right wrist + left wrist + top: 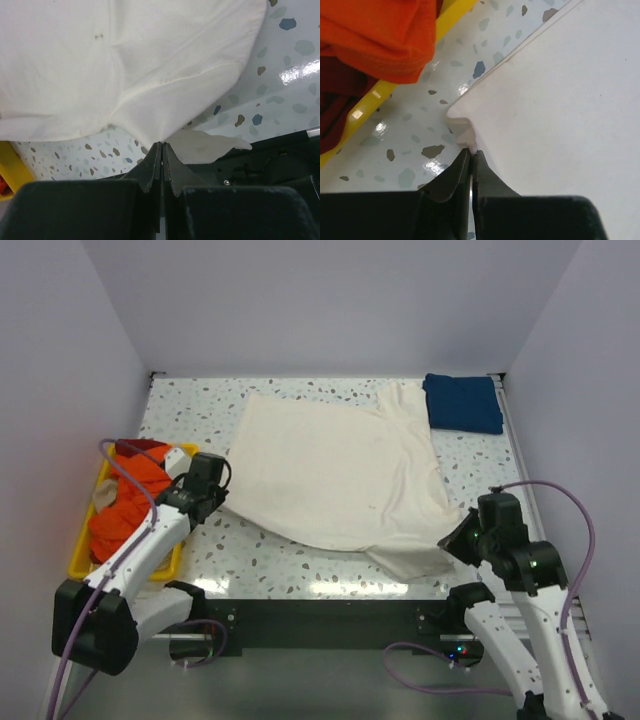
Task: Fold and stack the t-shirts
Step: Fold the tshirt
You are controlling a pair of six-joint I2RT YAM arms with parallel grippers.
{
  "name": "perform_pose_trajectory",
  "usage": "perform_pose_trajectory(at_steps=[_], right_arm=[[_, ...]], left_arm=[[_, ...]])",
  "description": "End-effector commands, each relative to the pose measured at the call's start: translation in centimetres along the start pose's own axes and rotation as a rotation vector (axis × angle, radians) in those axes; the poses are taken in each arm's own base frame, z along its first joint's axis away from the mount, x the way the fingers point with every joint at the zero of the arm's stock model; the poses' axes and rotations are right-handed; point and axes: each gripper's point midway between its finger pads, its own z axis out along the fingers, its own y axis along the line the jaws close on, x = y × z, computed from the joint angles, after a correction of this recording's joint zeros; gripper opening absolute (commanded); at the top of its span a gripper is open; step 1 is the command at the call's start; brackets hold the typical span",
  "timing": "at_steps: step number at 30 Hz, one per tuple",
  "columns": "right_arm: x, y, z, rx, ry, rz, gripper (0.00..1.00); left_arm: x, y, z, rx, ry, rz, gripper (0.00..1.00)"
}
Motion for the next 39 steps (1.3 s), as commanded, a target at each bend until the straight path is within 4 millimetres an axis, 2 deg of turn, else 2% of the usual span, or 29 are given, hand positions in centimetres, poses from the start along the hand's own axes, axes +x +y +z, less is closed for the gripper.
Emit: perform_pose_trajectory(at_steps=[1, 6, 7, 9, 10, 13, 16, 22, 26, 32, 39], right_arm=[[-4.5, 3.3, 1.6, -0.024, -0.102, -0.035, 0.00], [-7.9, 5.6, 5.7, 0.017, -0.136, -0.077, 0.00], [-8.5, 6.2, 7.1, 0.032, -0.126, -0.082, 0.00], [-9.7, 7.2, 8.4, 0.023, -0.151, -0.092, 0.00], [-9.8, 7.0, 9.8, 0.059, -0.133, -0.100, 0.00], [-10.8, 7.2, 12.0, 0.109, -0.128, -0.123, 0.00], [-12.3, 8.1, 13.1, 0.119, -0.150, -0.139, 0.00], [-14.9, 10.0, 13.4, 0.113, -0.182, -0.157, 0.00], [-15.5, 10.3, 14.0, 0.108, -0.182, -0.155, 0.00], [-16.5, 9.4, 15.3, 0.112, -0.165, -0.127, 0.00], [-17.0, 7.9, 16.5, 0.100, -0.141, -0.088, 0.00]], left_arm=[[-2.4, -3.5, 1.1, 0.016, -0.045, 0.015, 0.00], [-3.5, -6.2, 3.2, 0.024, -0.030, 0.035, 0.00], [-3.3, -6.4, 4.3, 0.004, -0.017, 0.045, 0.00], [-3.6, -7.1, 5.6, -0.013, -0.005, 0.054, 0.00], [-3.7, -7.4, 6.0, -0.018, -0.001, 0.053, 0.00], [-4.1, -8.4, 7.2, -0.013, 0.012, 0.044, 0.00], [-4.5, -9.3, 8.0, -0.015, 0.017, 0.041, 0.00], [-5.1, -9.7, 9.3, -0.032, 0.021, 0.033, 0.00], [-5.3, -9.7, 10.2, -0.044, 0.025, 0.034, 0.00], [-5.9, -10.1, 11.7, -0.048, 0.036, 0.032, 0.00], [-5.7, -11.1, 12.9, -0.028, 0.053, 0.021, 0.00]])
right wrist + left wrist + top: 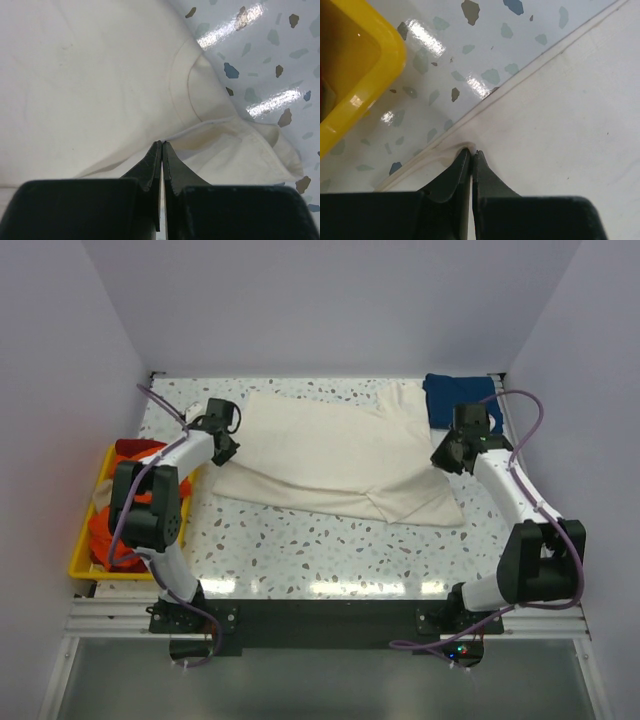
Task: Fold and stack the t-shirts
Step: Fold the tshirt
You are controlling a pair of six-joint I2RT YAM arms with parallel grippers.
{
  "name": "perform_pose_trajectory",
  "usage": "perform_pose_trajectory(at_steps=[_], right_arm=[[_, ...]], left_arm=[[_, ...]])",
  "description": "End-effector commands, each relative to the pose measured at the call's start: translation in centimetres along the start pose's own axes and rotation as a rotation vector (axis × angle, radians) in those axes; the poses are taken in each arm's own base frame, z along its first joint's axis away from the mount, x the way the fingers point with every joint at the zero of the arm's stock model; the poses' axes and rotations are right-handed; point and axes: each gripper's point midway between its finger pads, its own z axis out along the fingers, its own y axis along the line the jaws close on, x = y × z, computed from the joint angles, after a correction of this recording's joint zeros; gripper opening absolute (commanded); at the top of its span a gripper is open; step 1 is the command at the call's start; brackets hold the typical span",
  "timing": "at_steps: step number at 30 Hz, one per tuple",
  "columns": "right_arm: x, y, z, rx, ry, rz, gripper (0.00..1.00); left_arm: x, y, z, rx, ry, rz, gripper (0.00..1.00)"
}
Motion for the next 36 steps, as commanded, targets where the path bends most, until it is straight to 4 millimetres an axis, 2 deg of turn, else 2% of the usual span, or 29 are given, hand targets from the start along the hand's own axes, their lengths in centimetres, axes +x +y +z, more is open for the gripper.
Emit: perform_pose_trajectory(at_steps=[1, 8, 16, 17, 19, 26, 31, 33, 34, 35, 36], right_arm=[[-1.2, 0.4, 0.7, -0.041, -0.027, 0.002, 0.00], [-1.3, -0.5, 1.1, -0.047, -0.018, 0.024, 0.00], [-0.8, -0.3, 1.2, -0.066, 0.001, 0.017, 0.00], [-1.3, -1.1, 1.2, -0.054, -0.006, 0.039, 0.00], [-1.5, -1.1, 1.1, -0.057, -0.011, 0.040, 0.00], [-1.1, -1.5, 1.5, -0.055, 0.000, 0.044, 0.00], [-0.6, -1.8, 2.1, -0.050, 0.016, 0.049, 0.00], [-0.3, -1.8, 2.5, -0.047, 0.022, 0.050, 0.00], [-0.3, -1.9, 2.7, -0.043, 0.026, 0.050, 0.04], [-0.2, -2.0, 2.9, -0.040, 0.031, 0.050, 0.17], [-0.4, -1.8, 2.9, -0.041, 0.028, 0.047, 0.25]], left_arm=[[-2.2, -2.3, 0.2, 0.061, -0.043, -0.024, 0.00], [-2.7, -3.4, 0.2, 0.091, -0.041, -0.030, 0.00], [-3.9, -2.9, -0.8, 0.104, -0.057, -0.052, 0.00], [-4.2, -2.7, -0.9, 0.101, -0.059, -0.058, 0.00], [-4.4, -2.6, -1.1, 0.107, -0.062, -0.059, 0.00], [-4.0, -2.4, -0.7, 0.111, -0.049, -0.053, 0.00], [-3.4, -3.5, -0.1, 0.157, -0.023, -0.034, 0.00], [-3.4, -3.7, 0.2, 0.161, -0.020, -0.023, 0.04], [-3.5, -3.7, 0.1, 0.162, -0.020, -0.019, 0.07], [-3.7, -3.7, -0.1, 0.163, -0.024, -0.021, 0.22], [-3.6, -3.3, -0.2, 0.158, -0.025, -0.022, 0.31]])
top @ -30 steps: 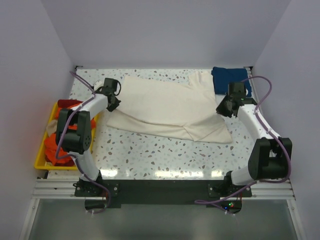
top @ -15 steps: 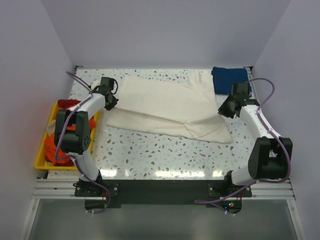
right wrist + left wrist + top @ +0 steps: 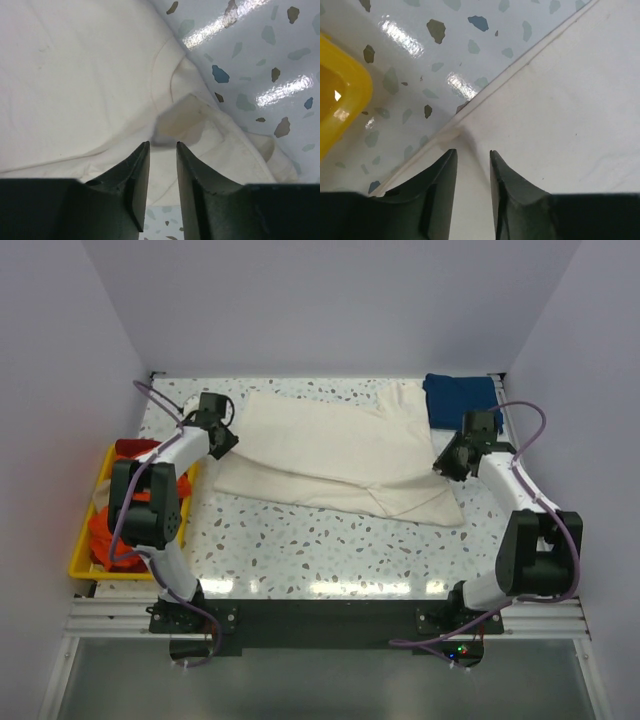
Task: Fold and stack the t-shirts
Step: Fold the tshirt
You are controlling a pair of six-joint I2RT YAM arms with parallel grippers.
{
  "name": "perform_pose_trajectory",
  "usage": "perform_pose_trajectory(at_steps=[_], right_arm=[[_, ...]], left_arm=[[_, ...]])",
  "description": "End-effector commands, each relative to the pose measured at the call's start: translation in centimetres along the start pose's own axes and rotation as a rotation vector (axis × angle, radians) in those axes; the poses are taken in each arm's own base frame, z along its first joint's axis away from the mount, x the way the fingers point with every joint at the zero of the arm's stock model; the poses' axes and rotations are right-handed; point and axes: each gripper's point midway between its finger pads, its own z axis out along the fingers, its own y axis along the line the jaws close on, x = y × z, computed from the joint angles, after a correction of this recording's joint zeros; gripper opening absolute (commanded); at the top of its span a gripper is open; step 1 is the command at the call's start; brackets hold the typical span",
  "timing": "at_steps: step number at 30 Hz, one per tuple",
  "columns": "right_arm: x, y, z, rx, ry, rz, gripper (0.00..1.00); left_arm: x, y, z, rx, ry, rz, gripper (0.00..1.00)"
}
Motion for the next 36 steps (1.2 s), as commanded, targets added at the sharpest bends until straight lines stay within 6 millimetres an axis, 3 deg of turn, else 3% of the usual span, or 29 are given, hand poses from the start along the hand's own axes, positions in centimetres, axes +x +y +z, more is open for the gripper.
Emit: perform_pose_trajectory(at_steps=[1, 2, 3, 5, 8, 9, 12, 16, 20, 23, 31, 36], right_arm=[[-1.0, 0.5, 0.5, -0.019, -0.022, -0.016, 0.35], [-0.9, 0.5, 0.4, -0.017, -0.018, -0.014, 0.52], [-1.1, 0.7, 0.2, -0.022, -0.024, -0.018, 0.58], [-1.2, 0.8, -0.4, -0.025, -0.029, -0.014, 0.67], [-0.3, 1.0, -0.9, -0.058, -0.005, 0.008, 0.69], [0.4, 0.9, -1.3, -0.070, 0.000, 0.016, 0.69], [1.9, 0.2, -2.1, -0.087, 0.007, 0.026, 0.69], [4.2, -1.4, -1.7, -0.074, 0.031, 0.022, 0.65], [6.0, -2.3, -0.7, -0.064, 0.075, 0.016, 0.55], [6.7, -2.6, 0.2, -0.061, 0.094, 0.016, 0.53], [7.1, -1.4, 1.5, -0.119, 0.116, 0.057, 0.46], [8.0, -1.8, 2.2, -0.107, 0.130, 0.071, 0.45]], left_arm=[[-2.8, -1.6, -1.4, 0.079, -0.079, -0.010, 0.39], [-3.0, -1.6, -1.9, 0.090, -0.089, -0.009, 0.52], [-3.1, -1.4, -2.2, 0.092, -0.096, -0.008, 0.57], [-3.4, -0.7, -3.6, 0.080, -0.112, -0.009, 0.66], [-2.7, 0.8, -4.9, 0.063, -0.107, -0.017, 0.68], [-1.3, 2.1, -4.7, 0.042, -0.081, -0.027, 0.68], [1.3, 3.4, -5.6, 0.065, -0.044, -0.047, 0.67], [4.6, 5.0, -5.5, 0.112, 0.005, -0.080, 0.66], [5.6, 4.1, -6.5, 0.180, 0.028, -0.077, 0.66], [5.9, 3.8, -7.1, 0.207, 0.041, -0.050, 0.66], [5.3, 3.5, -8.4, 0.251, 0.023, -0.011, 0.66], [5.5, 3.4, -8.5, 0.262, 0.028, -0.006, 0.66]])
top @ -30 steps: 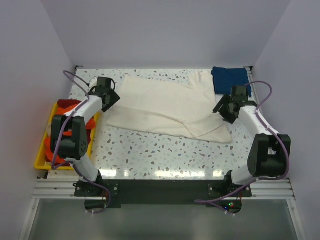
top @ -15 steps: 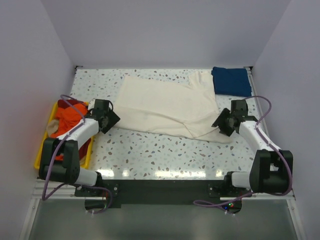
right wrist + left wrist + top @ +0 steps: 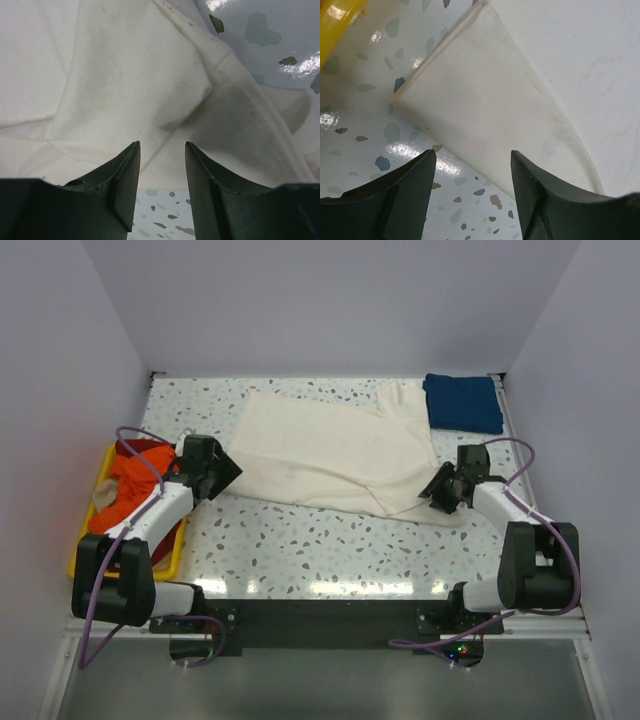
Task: Fold and stack the t-shirts
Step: Fold the tshirt
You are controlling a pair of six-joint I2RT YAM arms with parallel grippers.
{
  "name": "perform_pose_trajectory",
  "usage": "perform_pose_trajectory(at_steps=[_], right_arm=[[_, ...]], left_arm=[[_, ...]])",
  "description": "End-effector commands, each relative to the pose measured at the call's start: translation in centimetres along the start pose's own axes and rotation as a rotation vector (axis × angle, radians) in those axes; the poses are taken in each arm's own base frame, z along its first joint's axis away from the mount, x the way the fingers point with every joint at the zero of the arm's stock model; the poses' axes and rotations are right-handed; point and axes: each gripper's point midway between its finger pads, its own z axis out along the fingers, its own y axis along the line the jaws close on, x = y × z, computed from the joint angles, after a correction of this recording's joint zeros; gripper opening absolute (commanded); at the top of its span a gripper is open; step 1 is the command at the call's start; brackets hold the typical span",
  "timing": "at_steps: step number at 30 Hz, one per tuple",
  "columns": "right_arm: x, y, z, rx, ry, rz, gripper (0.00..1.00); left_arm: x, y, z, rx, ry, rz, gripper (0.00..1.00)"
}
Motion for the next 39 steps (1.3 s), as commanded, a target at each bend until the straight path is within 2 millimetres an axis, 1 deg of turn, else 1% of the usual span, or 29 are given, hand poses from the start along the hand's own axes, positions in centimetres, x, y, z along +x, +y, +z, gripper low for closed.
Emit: perform_pose_trajectory(at_steps=[1, 6, 12, 17, 21, 26, 31, 37, 39], right_arm=[[0.0, 0.7, 0.6, -0.041, -0.003, 0.021, 0.44], [0.6, 0.9, 0.6, -0.054, -0.006, 0.021, 0.44], [1.0, 0.8, 1.4, -0.054, 0.006, 0.032, 0.41], [0.7, 0.8, 1.8, -0.055, -0.011, 0.037, 0.38], [0.5, 1.0, 1.9, -0.062, -0.017, 0.036, 0.33], [0.0, 1.3, 1.8, -0.065, -0.033, 0.036, 0.32], [-0.1, 1.4, 2.1, -0.067, -0.023, 0.035, 0.29], [0.0, 1.7, 2.3, -0.080, -0.018, 0.034, 0.21], [-0.2, 1.9, 2.3, -0.088, -0.023, 0.032, 0.16]], left_arm=[[-0.6, -1.2, -0.4, 0.059, -0.022, 0.021, 0.66], [-0.6, -1.3, -0.4, 0.064, -0.022, 0.026, 0.66], [-0.1, -1.1, -0.2, 0.065, -0.009, 0.024, 0.66], [-0.2, -1.1, -0.3, 0.070, -0.009, 0.028, 0.66], [-0.2, -1.1, -0.3, 0.069, -0.009, 0.031, 0.66], [0.0, -1.1, -0.2, 0.068, -0.006, 0.032, 0.66], [0.1, -1.0, -0.1, 0.068, 0.001, 0.033, 0.66], [0.3, -1.1, -0.1, 0.070, 0.007, 0.036, 0.65], [0.3, -1.1, -0.1, 0.071, 0.008, 0.037, 0.65]])
